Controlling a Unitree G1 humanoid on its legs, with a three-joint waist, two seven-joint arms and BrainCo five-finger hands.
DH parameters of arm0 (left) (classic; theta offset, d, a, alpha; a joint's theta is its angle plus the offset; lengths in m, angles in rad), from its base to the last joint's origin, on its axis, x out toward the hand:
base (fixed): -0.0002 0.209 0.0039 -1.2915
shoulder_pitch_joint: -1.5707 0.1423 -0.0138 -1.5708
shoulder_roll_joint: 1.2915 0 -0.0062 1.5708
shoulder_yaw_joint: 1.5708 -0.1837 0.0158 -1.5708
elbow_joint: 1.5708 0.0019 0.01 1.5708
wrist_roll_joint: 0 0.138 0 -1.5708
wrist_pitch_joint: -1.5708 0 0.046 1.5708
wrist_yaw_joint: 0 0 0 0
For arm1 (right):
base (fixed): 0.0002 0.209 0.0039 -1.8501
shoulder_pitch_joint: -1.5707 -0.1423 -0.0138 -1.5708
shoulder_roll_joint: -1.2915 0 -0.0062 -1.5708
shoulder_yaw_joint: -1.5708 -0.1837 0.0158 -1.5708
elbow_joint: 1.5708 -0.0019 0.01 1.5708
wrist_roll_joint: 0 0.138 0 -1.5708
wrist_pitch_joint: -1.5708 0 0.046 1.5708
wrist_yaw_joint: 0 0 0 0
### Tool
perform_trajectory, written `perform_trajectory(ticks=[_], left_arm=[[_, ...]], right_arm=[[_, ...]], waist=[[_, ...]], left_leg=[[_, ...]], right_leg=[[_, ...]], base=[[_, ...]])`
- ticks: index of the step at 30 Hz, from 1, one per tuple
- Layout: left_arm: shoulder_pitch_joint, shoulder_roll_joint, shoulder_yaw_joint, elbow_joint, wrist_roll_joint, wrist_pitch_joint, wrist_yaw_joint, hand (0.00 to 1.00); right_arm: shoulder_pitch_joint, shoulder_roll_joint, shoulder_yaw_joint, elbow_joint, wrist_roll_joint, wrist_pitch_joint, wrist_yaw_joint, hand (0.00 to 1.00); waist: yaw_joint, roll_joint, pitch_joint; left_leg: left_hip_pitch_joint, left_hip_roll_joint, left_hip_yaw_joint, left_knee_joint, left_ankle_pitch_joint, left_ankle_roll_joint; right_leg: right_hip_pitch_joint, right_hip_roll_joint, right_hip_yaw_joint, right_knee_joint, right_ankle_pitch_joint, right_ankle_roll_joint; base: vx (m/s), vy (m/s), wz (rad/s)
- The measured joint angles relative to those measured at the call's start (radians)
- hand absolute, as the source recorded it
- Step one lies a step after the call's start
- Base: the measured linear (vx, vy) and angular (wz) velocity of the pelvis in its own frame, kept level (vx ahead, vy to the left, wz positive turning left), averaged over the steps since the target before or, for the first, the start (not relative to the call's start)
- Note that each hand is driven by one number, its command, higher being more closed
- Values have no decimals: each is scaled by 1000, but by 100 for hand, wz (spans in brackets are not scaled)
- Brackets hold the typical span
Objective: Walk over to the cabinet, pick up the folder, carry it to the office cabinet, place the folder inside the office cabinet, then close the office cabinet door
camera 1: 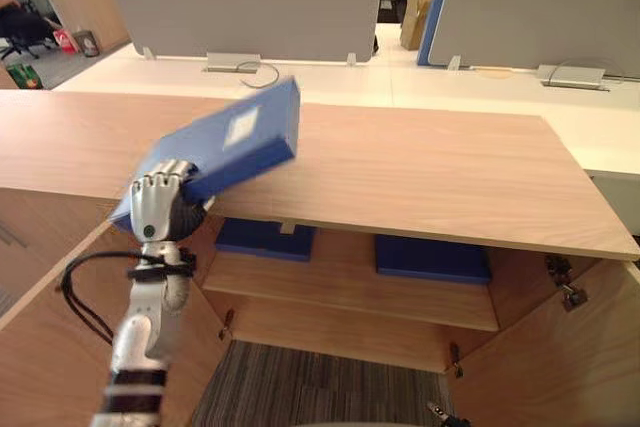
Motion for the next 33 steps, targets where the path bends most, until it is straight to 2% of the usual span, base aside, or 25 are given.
perform_trajectory(ticks=[1,2,3,4,5,7,9,10,12,14,17,20,25,27,33], left_arm=[[19,-29,3,-50,-47,-8,-10,100],[51,-74,-1,-127,-258,-45,-37,100],[60,-85,-1,-147,-350,-56,-52,100],[89,-102,0,-190,-472,-67,-72,100],[107,-110,0,-213,-543,-77,-83,100],[178,-143,20,-299,-712,-110,-109,100],[268,-167,99,-384,-908,-165,-160,100],[283,-172,119,-400,-939,-173,-168,100],[342,-199,187,-459,-1116,-219,-210,100],[362,-225,220,-502,-1209,-254,-231,100],[379,-243,229,-519,-1302,-283,-256,100],[407,-251,219,-520,-1333,-282,-279,100],[428,-258,199,-520,-1333,-267,-296,100],[435,-258,159,-519,-1322,-254,-301,100],[427,-249,68,-488,-1222,-234,-352,100]], right_arm=[[4,0,20,2,0,1,0,0],[10,4,59,2,4,1,0,0],[12,4,86,0,3,0,0,0],[12,7,167,-20,5,0,0,0],[14,10,212,-43,9,-3,0,0],[47,26,340,-199,17,-14,-2,0],[108,38,426,-429,18,-30,-5,0],[130,42,431,-487,17,-36,-6,0],[207,54,454,-692,7,-58,-20,0],[251,77,453,-810,4,-64,-36,0],[296,96,479,-939,3,-76,-65,0],[335,103,505,-1118,-1,-87,-97,0],[362,107,502,-1380,-82,-91,-160,0],[370,108,505,-1501,-149,-91,-188,0],[352,97,604,-1733,-234,-106,-195,0]], waist=[[3,0,0],[9,2,3],[12,2,4],[11,5,11],[9,5,16],[6,3,26],[4,1,31],[4,1,31],[3,0,27],[1,0,27],[-9,2,24],[-26,4,23],[-36,9,29],[-41,10,45],[-53,9,58]], left_leg=[[0,0,-1,1,0,0],[0,0,-4,4,-1,0],[0,1,-4,7,-1,0],[2,2,-4,10,-1,0],[2,2,-2,12,-2,0],[3,5,11,15,-4,1],[3,8,44,20,-11,3],[2,7,47,20,-12,4],[4,7,72,22,-24,6],[7,8,98,24,-24,4],[18,10,142,34,-31,5],[29,12,197,58,-53,9],[52,14,286,97,-94,13],[65,8,326,114,-110,16],[72,-3,388,133,-127,18]], right_leg=[[0,-1,0,3,-2,2],[0,-1,0,10,-6,4],[1,-1,0,12,-7,3],[1,-2,2,18,-8,2],[0,-2,4,22,-8,1],[-14,-5,21,37,-9,0],[-41,-9,58,56,-11,-1],[-43,-10,61,59,-13,-5],[-64,-12,87,64,-14,-4],[-76,-11,115,71,-13,-5],[-102,-11,162,83,-9,-3],[-124,-10,217,99,-9,-3],[-165,-17,305,141,-15,0],[-188,-24,345,185,-31,4],[-255,-31,418,264,-57,6]], base=[[36,-3,4],[23,-5,4],[0,0,0],[0,0,0],[-40,-1,-8],[-70,17,-22],[-73,26,-39],[-57,14,-26],[-47,17,-27],[0,15,-37],[16,18,-44],[32,28,-58],[1,39,-54],[-30,59,-48],[-29,37,-31]])
